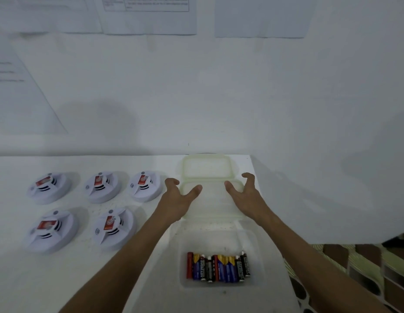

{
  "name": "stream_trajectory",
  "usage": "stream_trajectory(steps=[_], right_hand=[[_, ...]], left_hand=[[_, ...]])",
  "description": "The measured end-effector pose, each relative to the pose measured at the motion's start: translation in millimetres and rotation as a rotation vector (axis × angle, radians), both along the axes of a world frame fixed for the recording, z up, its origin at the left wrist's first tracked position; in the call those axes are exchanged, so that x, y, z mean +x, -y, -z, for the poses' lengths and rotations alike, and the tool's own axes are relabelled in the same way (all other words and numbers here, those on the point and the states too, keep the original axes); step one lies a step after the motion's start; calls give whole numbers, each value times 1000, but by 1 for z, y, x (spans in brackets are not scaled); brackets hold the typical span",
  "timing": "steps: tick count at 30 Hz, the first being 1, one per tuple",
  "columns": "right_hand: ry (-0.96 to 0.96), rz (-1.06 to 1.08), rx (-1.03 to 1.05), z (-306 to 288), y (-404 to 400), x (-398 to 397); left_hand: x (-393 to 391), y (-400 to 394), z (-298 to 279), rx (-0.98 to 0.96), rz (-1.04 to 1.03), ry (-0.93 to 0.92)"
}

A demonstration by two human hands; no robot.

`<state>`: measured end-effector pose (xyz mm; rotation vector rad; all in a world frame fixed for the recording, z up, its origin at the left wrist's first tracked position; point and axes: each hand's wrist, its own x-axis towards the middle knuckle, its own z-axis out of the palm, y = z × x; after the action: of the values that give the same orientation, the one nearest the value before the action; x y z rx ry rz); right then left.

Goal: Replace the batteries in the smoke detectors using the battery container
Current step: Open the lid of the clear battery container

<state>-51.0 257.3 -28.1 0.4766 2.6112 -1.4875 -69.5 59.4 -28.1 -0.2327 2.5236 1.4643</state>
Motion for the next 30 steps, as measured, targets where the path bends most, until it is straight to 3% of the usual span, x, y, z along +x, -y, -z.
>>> stream_trajectory(steps=[4, 8, 11, 13, 16, 21, 26, 30], right_hand=[[-57, 18, 39, 4, -4, -1], [-88, -74, 157, 3, -13, -14], [-139, -212, 161, -11, -14, -26], [-103, -318, 132, -18, -11, -33], [-29, -388, 155, -20, -9, -42], [6, -408, 144, -16, -11, -45], [-24, -354, -69, -11, 4, -39], [-27, -319, -123, -7, 11, -41]], left_hand=[[-1, 1, -4, -80, -54, -173], [-9, 3, -8, -72, -1, -166], [-18, 12, -11, 70, 51, -119], [-22, 19, -9, 206, 129, -85], [-20, 26, -5, 256, 216, -62], [-6, 16, 7, 188, 16, -78], [0, -4, 4, 313, -41, -83], [-10, -9, 1, 365, -104, -76]])
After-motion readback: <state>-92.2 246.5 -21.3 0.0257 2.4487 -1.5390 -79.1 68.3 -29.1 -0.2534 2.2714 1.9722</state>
